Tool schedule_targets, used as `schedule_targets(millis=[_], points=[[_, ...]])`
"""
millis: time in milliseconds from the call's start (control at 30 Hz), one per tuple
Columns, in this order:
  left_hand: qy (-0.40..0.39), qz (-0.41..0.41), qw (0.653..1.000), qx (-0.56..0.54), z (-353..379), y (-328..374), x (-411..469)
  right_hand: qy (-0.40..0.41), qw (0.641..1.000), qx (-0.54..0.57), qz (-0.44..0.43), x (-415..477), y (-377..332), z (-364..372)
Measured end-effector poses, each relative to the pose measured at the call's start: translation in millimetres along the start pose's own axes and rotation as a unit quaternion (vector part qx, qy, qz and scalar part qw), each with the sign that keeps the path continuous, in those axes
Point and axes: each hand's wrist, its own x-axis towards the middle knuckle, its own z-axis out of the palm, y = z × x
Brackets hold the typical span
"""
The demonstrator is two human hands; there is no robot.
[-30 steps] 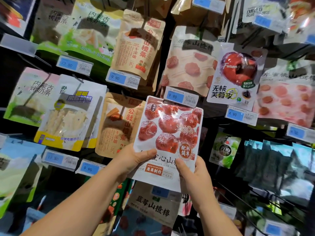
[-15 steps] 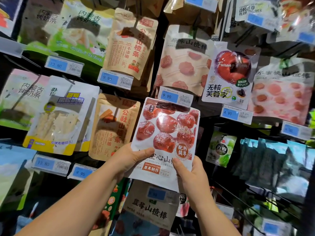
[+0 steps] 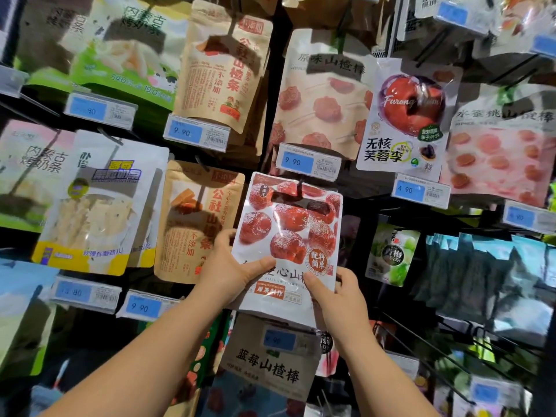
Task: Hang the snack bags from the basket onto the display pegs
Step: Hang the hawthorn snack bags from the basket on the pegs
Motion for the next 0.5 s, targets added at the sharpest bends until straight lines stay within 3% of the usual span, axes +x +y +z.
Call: schedule_targets(millis=[100, 200, 300, 500], points=[[0.037, 0.065, 0.993, 0.092, 3.7, -7.2, -5.2, 0.013, 0.998, -0.06, -0.02, 0.5, 2.3, 0.8], [-0.023, 0.106, 0.989, 0.102, 5.1, -14.5, -3.3, 0.017, 0.993, -0.109, -0.035, 3.2, 7.8, 3.2], [-0.076, 0.098, 0.985, 0.117, 6.7, -18.9, 0.7, -0.015, 0.997, -0.078, -0.007, 6.5, 11.0, 5.0], [-0.066, 0.082, 0.983, 0.15, 13.8, -24.1, 16.8, -0.048, 0.994, -0.095, 0.016, 21.5, 13.4, 6.8]])
